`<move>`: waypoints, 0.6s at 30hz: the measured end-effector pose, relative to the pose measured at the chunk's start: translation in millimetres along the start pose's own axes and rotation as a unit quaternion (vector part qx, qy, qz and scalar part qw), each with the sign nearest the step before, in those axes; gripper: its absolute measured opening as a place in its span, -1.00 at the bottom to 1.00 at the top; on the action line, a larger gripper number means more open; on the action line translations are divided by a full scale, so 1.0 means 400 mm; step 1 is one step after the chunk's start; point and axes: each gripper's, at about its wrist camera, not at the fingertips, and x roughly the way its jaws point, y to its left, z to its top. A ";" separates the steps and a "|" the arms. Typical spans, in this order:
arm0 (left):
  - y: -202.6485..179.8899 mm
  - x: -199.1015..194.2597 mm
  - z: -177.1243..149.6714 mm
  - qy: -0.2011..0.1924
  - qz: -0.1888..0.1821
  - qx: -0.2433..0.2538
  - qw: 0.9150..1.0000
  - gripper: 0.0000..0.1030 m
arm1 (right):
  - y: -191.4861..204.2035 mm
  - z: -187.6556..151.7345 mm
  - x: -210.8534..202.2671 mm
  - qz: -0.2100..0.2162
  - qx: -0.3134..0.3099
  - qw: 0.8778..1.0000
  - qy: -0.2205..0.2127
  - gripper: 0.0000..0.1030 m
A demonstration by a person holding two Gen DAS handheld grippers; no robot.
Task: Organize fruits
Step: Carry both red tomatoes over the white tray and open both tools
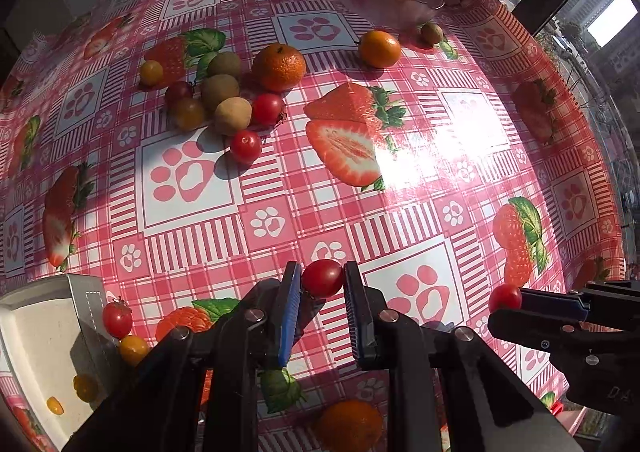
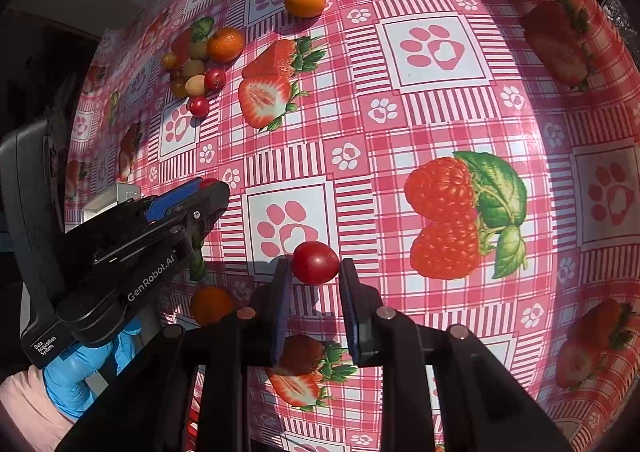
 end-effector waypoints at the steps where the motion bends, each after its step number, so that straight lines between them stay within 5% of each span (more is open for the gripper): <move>1: 0.008 -0.016 -0.006 -0.003 -0.001 -0.001 1.000 -0.55 | 0.008 0.000 0.000 0.000 -0.001 1.000 0.000 -0.50; 18: 0.189 -0.247 -0.212 -0.057 0.018 -0.103 0.993 -0.55 | 0.275 -0.036 0.030 0.010 -0.110 0.994 0.020 -0.50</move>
